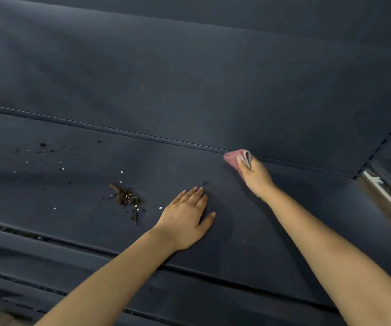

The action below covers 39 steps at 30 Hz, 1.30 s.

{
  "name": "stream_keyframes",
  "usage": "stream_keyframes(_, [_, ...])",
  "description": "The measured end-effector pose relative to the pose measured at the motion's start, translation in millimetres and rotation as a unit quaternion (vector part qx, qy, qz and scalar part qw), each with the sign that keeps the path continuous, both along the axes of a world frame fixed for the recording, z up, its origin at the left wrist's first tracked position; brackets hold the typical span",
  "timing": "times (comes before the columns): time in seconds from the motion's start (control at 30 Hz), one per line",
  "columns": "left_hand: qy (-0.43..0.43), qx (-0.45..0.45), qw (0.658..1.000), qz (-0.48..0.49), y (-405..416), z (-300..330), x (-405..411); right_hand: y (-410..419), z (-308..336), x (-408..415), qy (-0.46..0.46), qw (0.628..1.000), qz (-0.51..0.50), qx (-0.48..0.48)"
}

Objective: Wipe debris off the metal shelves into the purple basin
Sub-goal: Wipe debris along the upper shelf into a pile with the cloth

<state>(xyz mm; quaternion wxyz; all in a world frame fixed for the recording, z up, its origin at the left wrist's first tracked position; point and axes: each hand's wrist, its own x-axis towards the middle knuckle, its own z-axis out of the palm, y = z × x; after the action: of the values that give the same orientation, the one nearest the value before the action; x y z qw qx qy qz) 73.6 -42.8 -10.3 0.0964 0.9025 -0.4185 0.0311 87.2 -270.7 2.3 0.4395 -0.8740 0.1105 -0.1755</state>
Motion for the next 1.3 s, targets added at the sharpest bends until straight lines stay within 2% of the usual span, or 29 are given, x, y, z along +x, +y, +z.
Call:
stream_keyframes(0.1, [-0.014, -0.011, 1.000, 0.017, 18, 5, 4, -10, -7, -6, 0.116, 0.985, -0.093, -0.085])
stream_keyframes(0.17, [-0.020, -0.024, 0.999, 0.030, 39, 9, 10, 5, -8, -7, 0.148, 0.974, -0.106, -0.137])
stream_keyframes(0.37, [-0.013, -0.039, 0.997, 0.073, 111, 9, 34, 94, -13, -6, 0.096, 0.983, -0.020, -0.156])
stream_keyframes(0.47, [-0.009, -0.036, 0.997, 0.065, 142, 5, 36, 143, -14, -13, 0.069, 0.984, 0.026, -0.164])
stream_keyframes(0.57, [-0.015, -0.040, 0.998, 0.043, 167, 4, 37, 178, -17, -11, 0.078, 0.981, 0.049, -0.171])
stream_keyframes(0.63, [-0.026, -0.044, 0.998, 0.025, 183, 4, 37, 188, -12, -11, 0.078, 0.986, 0.042, -0.141])
stream_keyframes(0.73, [-0.027, -0.034, 0.999, 0.000, 207, 3, 38, 184, 10, -32, 0.034, 0.998, -0.013, -0.049])
stream_keyframes(0.8, [-0.031, -0.027, 0.999, -0.016, 222, 2, 40, 170, 21, -55, 0.028, 0.994, -0.097, -0.049])
stream_keyframes(0.93, [-0.048, -0.015, 0.998, -0.034, 244, -12, 45, 128, 11, -104, 0.100, 0.959, -0.259, -0.056])
stream_keyframes(1.0, [-0.075, 0.002, 0.997, -0.037, 249, -19, 46, 122, 1, -123, 0.169, 0.931, -0.313, -0.085])
stream_keyframes(1.07, [-0.109, 0.034, 0.993, -0.041, 251, -23, 48, 133, -5, -131, 0.204, 0.909, -0.340, -0.126])
stream_keyframes(1.13, [-0.098, 0.045, 0.993, -0.047, 249, -29, 52, 159, -3, -120, 0.204, 0.905, -0.346, -0.142])
stream_keyframes(1.3, [-0.114, 0.038, 0.992, -0.040, 248, -31, 52, 245, -4, -55, 0.180, 0.932, -0.263, -0.174])
